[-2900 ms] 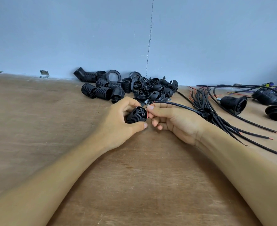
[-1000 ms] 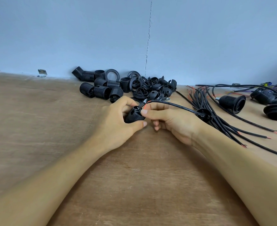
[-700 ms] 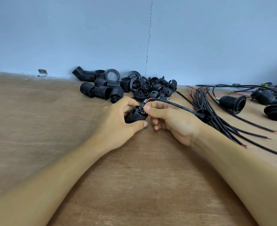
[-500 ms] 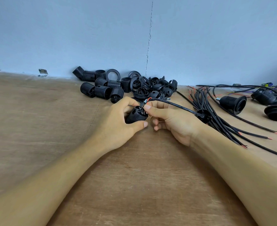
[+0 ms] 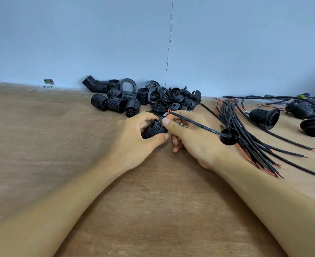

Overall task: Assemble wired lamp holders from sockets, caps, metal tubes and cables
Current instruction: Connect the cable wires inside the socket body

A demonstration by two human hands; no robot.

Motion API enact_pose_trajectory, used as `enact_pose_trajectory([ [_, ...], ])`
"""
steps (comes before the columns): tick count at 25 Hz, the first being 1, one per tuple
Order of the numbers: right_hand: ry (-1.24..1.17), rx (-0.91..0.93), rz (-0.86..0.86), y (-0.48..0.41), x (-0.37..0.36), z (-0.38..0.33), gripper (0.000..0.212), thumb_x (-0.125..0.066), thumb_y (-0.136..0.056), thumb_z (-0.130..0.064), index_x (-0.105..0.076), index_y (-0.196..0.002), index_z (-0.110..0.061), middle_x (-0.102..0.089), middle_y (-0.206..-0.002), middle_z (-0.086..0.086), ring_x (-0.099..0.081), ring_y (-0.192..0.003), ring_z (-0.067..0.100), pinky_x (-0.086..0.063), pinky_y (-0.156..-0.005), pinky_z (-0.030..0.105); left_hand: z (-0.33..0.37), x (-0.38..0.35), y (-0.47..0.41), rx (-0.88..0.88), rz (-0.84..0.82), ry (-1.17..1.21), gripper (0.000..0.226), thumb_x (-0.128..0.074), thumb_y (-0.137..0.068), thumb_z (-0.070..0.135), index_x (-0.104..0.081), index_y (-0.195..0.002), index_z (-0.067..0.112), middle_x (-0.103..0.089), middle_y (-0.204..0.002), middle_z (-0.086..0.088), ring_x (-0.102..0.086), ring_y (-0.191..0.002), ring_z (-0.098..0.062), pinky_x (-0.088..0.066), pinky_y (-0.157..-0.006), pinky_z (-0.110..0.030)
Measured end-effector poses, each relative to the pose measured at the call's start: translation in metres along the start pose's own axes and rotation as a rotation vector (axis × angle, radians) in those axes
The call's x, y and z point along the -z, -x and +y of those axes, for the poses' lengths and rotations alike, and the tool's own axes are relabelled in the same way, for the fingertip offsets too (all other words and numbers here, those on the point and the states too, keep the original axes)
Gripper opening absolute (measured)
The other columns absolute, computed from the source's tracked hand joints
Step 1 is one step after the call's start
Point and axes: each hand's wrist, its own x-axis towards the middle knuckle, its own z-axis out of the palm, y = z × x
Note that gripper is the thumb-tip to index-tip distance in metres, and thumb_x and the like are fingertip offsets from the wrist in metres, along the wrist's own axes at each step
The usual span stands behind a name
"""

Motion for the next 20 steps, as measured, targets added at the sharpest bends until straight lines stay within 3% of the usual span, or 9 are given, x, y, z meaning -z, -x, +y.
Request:
enact_pose_trajectory([
  [3,-0.046,-0.034,-0.019,0.0003,0.0016,-0.0028,0.008,-0.065,-0.097,-0.014,-0.066,-0.097,-0.006,-0.054,-0.066,0.008,-0.048,-0.049,0.009,-0.051,-0.046,0.028,0.0024,0.0001,0.0008,-0.007,0.021,-0.019,0.031,-0.087,-0.079,0.03,-0.073,-0.106,0.034,-0.077,-0.091,0.022,-0.07,-0.089,0.009,-0.058,-0.086,-0.023],
  [12,-0.094,-0.054,-0.048,0.0022,0.0027,-0.0059,0.004,-0.069,-0.094,-0.011,-0.069,-0.09,-0.01,-0.056,-0.064,0.001,-0.049,-0.051,0.008,-0.052,-0.05,0.026,0.0046,0.0016,0.0022,0.009,0.015,-0.017,0.033,-0.086,-0.08,0.029,-0.073,-0.11,0.03,-0.077,-0.091,0.021,-0.07,-0.089,0.01,-0.055,-0.083,-0.015],
  [17,-0.115,-0.052,-0.053,0.0025,0.0034,-0.0054,0.006,-0.069,-0.094,-0.014,-0.07,-0.092,-0.007,-0.058,-0.066,0.003,-0.05,-0.052,0.01,-0.054,-0.051,0.028,0.0032,0.002,0.001,0.017,0.002,-0.031,0.036,-0.087,-0.078,0.03,-0.07,-0.109,0.038,-0.074,-0.094,0.026,-0.067,-0.095,0.014,-0.049,-0.083,-0.005],
  [20,-0.098,-0.032,-0.027,0.001,0.0029,-0.0023,0.008,-0.067,-0.096,-0.011,-0.069,-0.096,-0.003,-0.059,-0.061,0.001,-0.051,-0.051,0.011,-0.056,-0.052,0.03,0.0028,0.0024,0.0019,0.01,-0.001,-0.031,0.035,-0.086,-0.079,0.029,-0.071,-0.11,0.036,-0.073,-0.094,0.026,-0.067,-0.095,0.015,-0.051,-0.084,-0.007],
])
